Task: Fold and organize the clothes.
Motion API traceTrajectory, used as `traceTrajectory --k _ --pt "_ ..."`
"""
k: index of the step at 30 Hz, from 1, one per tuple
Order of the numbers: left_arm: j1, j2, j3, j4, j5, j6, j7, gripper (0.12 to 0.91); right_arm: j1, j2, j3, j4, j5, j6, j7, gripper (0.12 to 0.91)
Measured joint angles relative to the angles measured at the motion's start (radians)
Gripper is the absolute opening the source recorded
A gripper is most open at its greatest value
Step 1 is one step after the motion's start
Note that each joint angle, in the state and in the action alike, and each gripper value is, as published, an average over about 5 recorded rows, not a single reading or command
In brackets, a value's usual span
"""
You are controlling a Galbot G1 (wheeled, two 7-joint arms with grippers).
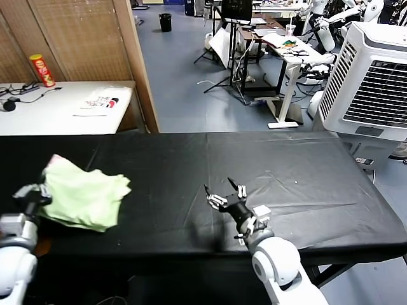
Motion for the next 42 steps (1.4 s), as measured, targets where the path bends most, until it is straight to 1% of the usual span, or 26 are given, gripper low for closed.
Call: traceTrajectory --k 4,7,9,14,17,19,21,25,27,28,31,32,33,34,35,38,39,42 --pt "0.014 0.004 0.011 -0.060 0.057 0.027 -0.008 0.140 -0.010 0.001 0.004 0.002 0.009 -0.002 0.001 0.798" --pt "0.011 -0.013 0.059 -0.112 0.092 0.054 -0.014 0.140 -0.020 0.001 0.011 0.007 0.009 -0.003 0.001 0.798" --pt "0.004 -0.032 0.105 -0.141 0.096 0.076 -0.026 0.140 -0.027 0.001 0.017 0.013 0.009 -0.003 0.000 0.798" --pt "-0.030 -0.089 0.240 -0.193 0.061 0.137 -0.070 0.140 -0.045 0.000 0.039 0.028 0.010 -0.005 0.001 0.798" --pt "-0.059 -0.127 0.329 -0.203 0.060 0.159 -0.097 0.140 -0.060 -0.003 0.055 0.036 0.010 -0.006 0.002 0.798" --pt "-0.079 -0.158 0.391 -0.205 0.074 0.167 -0.112 0.140 -0.067 -0.006 0.064 0.039 0.010 -0.007 0.002 0.798" --pt "-0.094 -0.197 0.452 -0.203 0.100 0.171 -0.119 0.140 -0.072 -0.009 0.069 0.039 0.010 -0.008 0.003 0.798" --pt "-0.100 -0.290 0.557 -0.188 0.144 0.160 -0.110 0.141 -0.075 -0.017 0.070 0.040 0.012 -0.013 0.004 0.798" --pt "-0.096 -0.335 0.598 -0.181 0.151 0.157 -0.101 0.168 -0.074 -0.020 0.068 0.041 0.016 -0.015 0.004 0.798" --pt "-0.094 -0.355 0.616 -0.179 0.152 0.157 -0.099 0.198 -0.073 -0.021 0.068 0.041 0.019 -0.017 0.004 0.798" --pt "-0.094 -0.404 0.663 -0.177 0.154 0.148 -0.095 0.341 -0.068 -0.022 0.064 0.037 0.030 -0.021 0.005 0.798" --pt "-0.094 -0.417 0.674 -0.177 0.153 0.140 -0.092 0.408 -0.065 -0.023 0.061 0.034 0.035 -0.024 0.005 0.798" --pt "-0.094 -0.427 0.682 -0.178 0.153 0.130 -0.087 0.459 -0.062 -0.023 0.058 0.032 0.038 -0.026 0.005 0.798" --pt "-0.093 -0.435 0.687 -0.180 0.154 0.119 -0.080 0.509 -0.059 -0.023 0.054 0.029 0.042 -0.028 0.006 0.798" --pt "-0.091 -0.440 0.690 -0.181 0.156 0.106 -0.071 0.576 -0.055 -0.023 0.049 0.025 0.047 -0.033 0.008 0.798" --pt "-0.083 -0.439 0.686 -0.185 0.167 0.071 -0.049 0.720 -0.040 -0.019 0.032 0.010 0.073 -0.057 0.023 0.798" --pt "-0.080 -0.437 0.682 -0.185 0.172 0.061 -0.045 0.752 -0.033 -0.016 0.025 0.003 0.087 -0.070 0.032 0.798" --pt "-0.072 -0.424 0.661 -0.186 0.178 0.041 -0.040 0.792 -0.005 -0.002 -0.001 -0.023 0.142 -0.107 0.056 0.798"
